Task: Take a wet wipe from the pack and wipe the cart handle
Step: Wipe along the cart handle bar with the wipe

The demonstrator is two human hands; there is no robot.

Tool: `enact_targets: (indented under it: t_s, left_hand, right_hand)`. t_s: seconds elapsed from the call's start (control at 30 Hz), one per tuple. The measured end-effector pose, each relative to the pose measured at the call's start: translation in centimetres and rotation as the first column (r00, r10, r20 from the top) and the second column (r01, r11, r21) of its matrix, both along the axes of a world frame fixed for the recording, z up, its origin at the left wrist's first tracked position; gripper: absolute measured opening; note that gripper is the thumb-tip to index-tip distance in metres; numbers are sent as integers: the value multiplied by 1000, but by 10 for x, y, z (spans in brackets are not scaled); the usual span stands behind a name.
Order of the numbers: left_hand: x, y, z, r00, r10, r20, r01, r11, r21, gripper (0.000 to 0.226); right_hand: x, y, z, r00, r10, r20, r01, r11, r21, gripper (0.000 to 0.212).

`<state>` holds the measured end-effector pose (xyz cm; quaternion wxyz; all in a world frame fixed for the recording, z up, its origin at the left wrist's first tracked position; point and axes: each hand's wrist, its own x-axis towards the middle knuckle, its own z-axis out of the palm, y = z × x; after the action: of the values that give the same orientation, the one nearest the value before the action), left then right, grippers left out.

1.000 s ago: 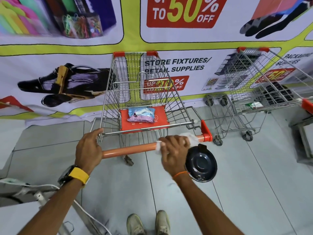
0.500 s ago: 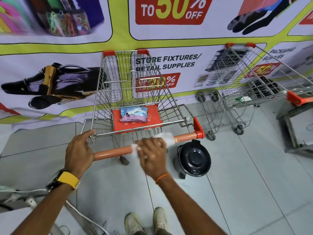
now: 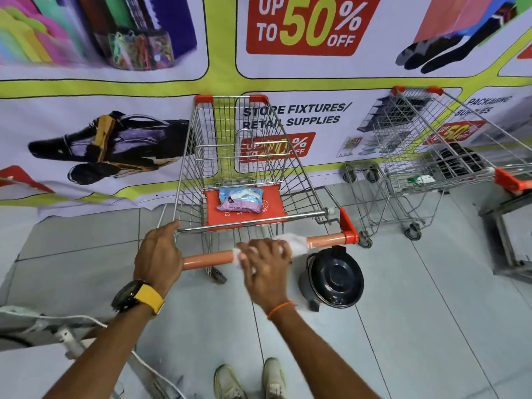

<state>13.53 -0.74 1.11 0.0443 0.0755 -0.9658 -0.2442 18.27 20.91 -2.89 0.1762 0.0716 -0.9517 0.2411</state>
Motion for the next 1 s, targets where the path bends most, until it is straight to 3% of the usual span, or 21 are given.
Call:
enact_targets:
  t_s: [0.13, 0.3, 0.57, 0.73, 1.0]
  left_hand:
    - [0, -6, 1, 999, -42, 7, 42, 998, -37, 37]
    - [1, -8, 4, 996, -84, 22, 85, 996, -39, 33]
    - [3, -7, 5, 985, -163, 57, 168, 981, -96, 45]
    - [6, 3, 8, 980, -182, 75, 191, 970, -150, 51]
    - [8, 12, 15, 976, -208, 60, 216, 947, -236, 42]
  right_hand:
    - [6, -52, -5, 994, 103, 21, -104, 992, 77, 27]
    - [4, -22, 1, 982, 184, 42, -189, 970, 153, 30]
    - [-2, 122, 6, 995, -95, 0, 95, 995, 33, 36]
    - [-1, 118, 6, 975, -212, 62, 214, 976, -31, 36]
    - [8, 22, 15, 981, 156, 113, -162, 985, 52, 25]
